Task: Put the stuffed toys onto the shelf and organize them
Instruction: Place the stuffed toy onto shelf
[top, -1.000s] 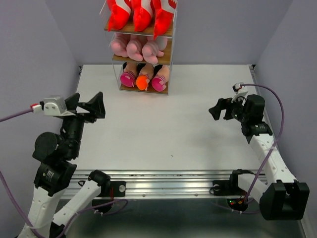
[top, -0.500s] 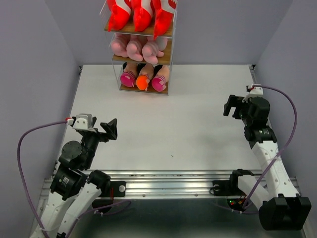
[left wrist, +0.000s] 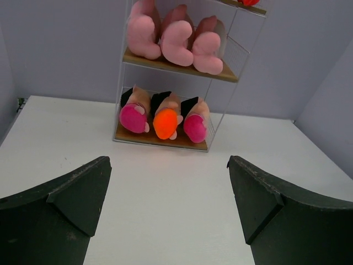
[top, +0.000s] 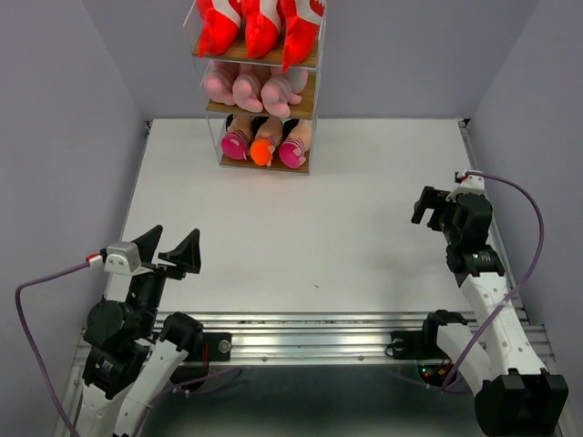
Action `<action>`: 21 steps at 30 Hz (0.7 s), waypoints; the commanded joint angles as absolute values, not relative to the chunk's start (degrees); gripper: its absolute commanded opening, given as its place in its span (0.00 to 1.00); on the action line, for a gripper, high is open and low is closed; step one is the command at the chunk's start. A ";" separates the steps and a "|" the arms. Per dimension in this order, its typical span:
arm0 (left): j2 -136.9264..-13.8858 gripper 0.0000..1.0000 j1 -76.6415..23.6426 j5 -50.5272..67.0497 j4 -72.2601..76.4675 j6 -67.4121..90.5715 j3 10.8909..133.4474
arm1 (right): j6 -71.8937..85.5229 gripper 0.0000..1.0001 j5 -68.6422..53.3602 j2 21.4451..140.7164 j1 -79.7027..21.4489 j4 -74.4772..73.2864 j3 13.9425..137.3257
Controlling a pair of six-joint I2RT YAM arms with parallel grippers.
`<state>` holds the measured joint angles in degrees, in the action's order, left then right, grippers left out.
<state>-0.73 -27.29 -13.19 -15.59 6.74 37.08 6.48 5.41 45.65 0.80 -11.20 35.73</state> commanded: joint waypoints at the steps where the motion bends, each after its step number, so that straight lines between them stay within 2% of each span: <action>1: -0.26 0.99 -27.33 -15.11 -13.71 7.64 36.30 | 7.21 1.00 7.73 45.52 1.75 -8.00 36.12; 21: -2.02 0.99 -27.33 -15.21 -13.71 7.65 36.47 | 6.86 1.00 7.21 44.74 3.34 -8.70 36.39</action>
<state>-1.39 -27.29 -14.68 -15.73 7.62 36.84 6.92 7.05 46.30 3.01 -11.07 35.73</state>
